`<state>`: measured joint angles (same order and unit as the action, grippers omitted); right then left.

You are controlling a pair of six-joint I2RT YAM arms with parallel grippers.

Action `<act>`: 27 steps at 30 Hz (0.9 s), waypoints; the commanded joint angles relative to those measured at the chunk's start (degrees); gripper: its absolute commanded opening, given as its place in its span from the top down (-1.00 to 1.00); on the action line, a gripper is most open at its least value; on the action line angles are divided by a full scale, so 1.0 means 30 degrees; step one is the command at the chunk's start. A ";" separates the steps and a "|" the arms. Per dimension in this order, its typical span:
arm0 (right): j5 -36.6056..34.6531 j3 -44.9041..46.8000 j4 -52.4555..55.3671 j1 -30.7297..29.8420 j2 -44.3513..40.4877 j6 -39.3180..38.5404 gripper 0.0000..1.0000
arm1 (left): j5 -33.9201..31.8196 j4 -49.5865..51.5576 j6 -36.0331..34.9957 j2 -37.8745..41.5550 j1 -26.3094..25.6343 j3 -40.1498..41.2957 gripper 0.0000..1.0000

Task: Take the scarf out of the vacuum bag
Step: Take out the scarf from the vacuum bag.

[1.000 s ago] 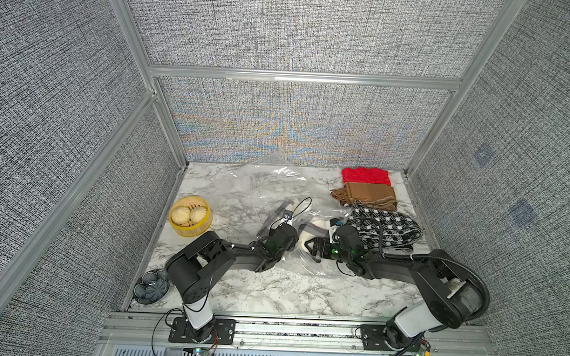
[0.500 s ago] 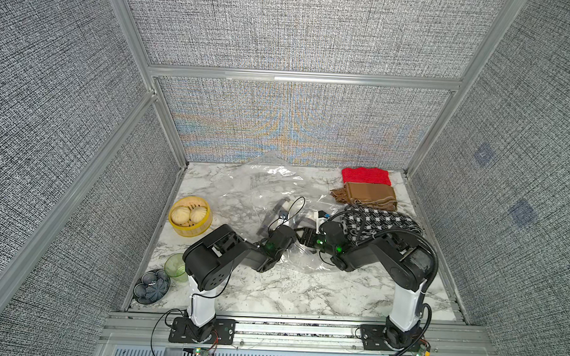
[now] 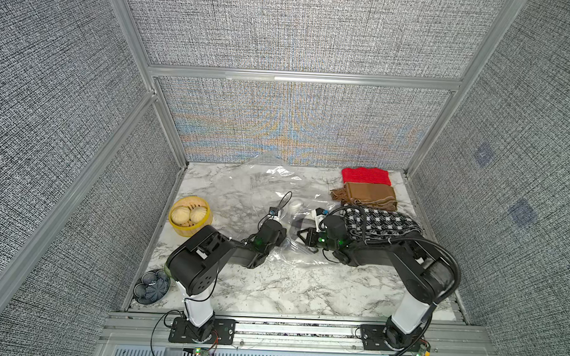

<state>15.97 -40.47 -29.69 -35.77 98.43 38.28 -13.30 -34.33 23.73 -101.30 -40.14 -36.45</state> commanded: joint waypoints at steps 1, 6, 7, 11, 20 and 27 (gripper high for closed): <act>0.0372 0.0728 0.3933 0.0084 -0.1925 -0.1510 1.00 | -0.0962 0.2114 -0.0857 0.0863 0.0334 0.0530 1.00; -0.0127 0.0693 0.7372 0.0369 -0.3934 -0.2327 1.00 | -0.0608 0.2628 -0.0982 0.2123 0.0372 0.0552 1.00; 0.0140 0.0721 0.7796 0.0446 -0.4244 -0.2400 1.00 | -0.0548 0.2731 -0.0989 0.2265 0.0372 0.0521 1.00; 0.0108 0.0896 0.9780 0.0453 -0.6056 -0.2559 1.00 | -0.0965 0.2902 -0.0984 0.2228 0.0372 0.0496 1.00; -0.0217 -0.1366 1.3039 -0.0345 -0.5753 -0.2844 1.00 | 0.1125 0.4520 0.0375 0.0766 0.0343 -0.1065 1.00; -0.0016 -0.4248 1.5013 -0.0371 -0.4443 -0.3307 1.00 | -0.2757 0.8181 -0.0335 -0.0010 0.0343 -0.3169 1.00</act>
<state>14.90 -50.85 12.78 -36.75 84.86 29.61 -15.14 -16.71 23.99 -100.25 -39.24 -43.40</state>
